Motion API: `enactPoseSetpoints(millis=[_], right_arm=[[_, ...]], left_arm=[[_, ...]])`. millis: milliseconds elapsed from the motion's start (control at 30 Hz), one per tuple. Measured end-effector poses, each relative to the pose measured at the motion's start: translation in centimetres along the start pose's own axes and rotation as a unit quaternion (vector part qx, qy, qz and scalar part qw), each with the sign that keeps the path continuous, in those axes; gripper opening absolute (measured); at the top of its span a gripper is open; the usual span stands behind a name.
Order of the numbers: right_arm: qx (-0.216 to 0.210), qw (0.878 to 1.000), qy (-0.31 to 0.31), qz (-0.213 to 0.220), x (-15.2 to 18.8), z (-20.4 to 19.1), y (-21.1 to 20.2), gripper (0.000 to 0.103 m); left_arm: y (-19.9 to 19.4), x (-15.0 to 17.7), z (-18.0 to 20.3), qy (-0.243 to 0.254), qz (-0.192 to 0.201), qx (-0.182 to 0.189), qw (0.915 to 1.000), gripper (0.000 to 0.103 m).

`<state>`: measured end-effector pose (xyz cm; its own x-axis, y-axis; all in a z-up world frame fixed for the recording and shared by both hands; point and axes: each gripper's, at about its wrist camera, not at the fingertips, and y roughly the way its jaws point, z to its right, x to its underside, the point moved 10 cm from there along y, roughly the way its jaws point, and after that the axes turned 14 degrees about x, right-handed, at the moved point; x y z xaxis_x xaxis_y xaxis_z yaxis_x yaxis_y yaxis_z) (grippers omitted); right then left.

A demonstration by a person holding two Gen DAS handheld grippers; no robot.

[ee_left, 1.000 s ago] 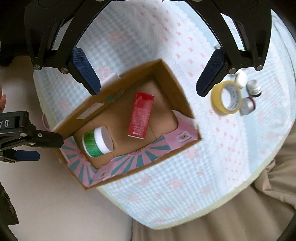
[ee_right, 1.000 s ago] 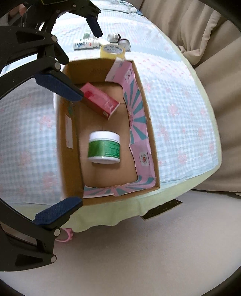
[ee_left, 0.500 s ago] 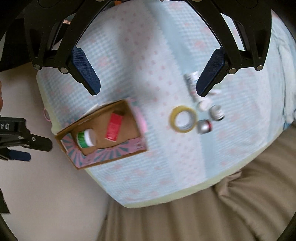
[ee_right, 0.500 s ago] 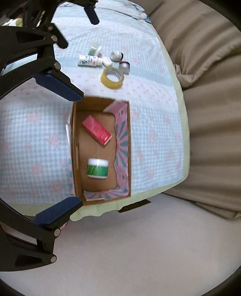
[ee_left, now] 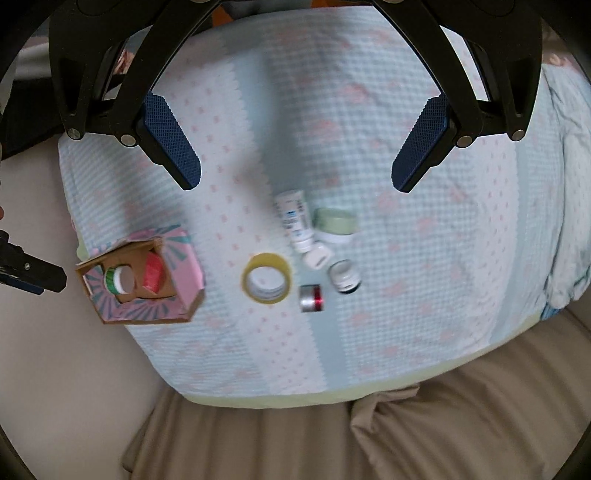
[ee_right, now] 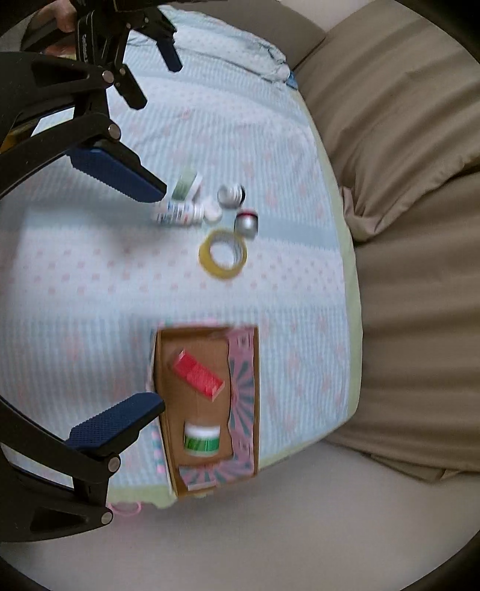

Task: Organize rigid objects
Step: 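Lift both tools away from the pink box back toward the objects, then grasp the pale green jar with the left tool while the right tool grasps the yellow tape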

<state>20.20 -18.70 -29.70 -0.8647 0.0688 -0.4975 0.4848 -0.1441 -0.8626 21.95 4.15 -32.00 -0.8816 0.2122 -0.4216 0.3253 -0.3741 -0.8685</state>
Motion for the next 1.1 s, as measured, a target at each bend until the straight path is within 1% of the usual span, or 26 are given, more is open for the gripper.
enactPoseSetpoints(millis=[133,267,400,533,600,667,733,833,933,1033,1100], right_arm=[[0.0,1.0,0.0,0.008,-0.2,-4.1,0.7,0.103],[0.011,1.0,0.002,0.02,-0.3,-7.5,2.4,0.103],[0.013,1.0,0.015,0.024,-0.1,-10.2,5.1,0.103],[0.011,0.999,0.018,0.034,0.2,-12.3,8.6,0.103],[-0.006,1.0,0.016,0.026,0.5,-13.6,11.1,0.103],[0.007,1.0,0.008,0.015,0.9,-14.2,13.9,0.103],[0.023,1.0,-0.003,0.016,1.2,-14.5,16.4,0.103],[0.035,0.999,-0.007,0.022,1.3,-14.6,19.9,0.103],[0.047,0.999,-0.02,0.001,1.7,-14.6,23.6,0.103],[0.047,0.999,-0.018,-0.016,1.5,-14.6,26.6,0.103],[0.037,0.999,-0.013,-0.022,1.2,-14.7,28.1,0.103]], left_arm=[[0.5,0.3,-3.7,-0.001,-0.004,0.013,0.9999,0.103],[3.0,0.5,-6.4,0.01,-0.025,0.027,0.9993,0.103],[6.6,0.4,-8.8,0.021,-0.048,0.029,0.9982,0.103],[10.7,0.6,-10.8,0.004,-0.068,0.042,0.9968,0.103],[13.1,1.0,-11.8,-0.007,-0.077,0.048,0.9958,0.103],[15.3,1.4,-12.7,-0.017,-0.084,0.05,0.995,0.103],[17.4,1.7,-13.5,-0.025,-0.085,0.051,0.9947,0.103],[20.0,1.7,-14.2,-0.032,-0.085,0.059,0.9942,0.103],[22.8,1.7,-14.7,-0.04,-0.089,0.064,0.9932,0.103],[25.0,1.6,-15.2,-0.048,-0.094,0.068,0.992,0.103],[26.1,1.8,-15.4,-0.047,-0.105,0.065,0.9912,0.103]])
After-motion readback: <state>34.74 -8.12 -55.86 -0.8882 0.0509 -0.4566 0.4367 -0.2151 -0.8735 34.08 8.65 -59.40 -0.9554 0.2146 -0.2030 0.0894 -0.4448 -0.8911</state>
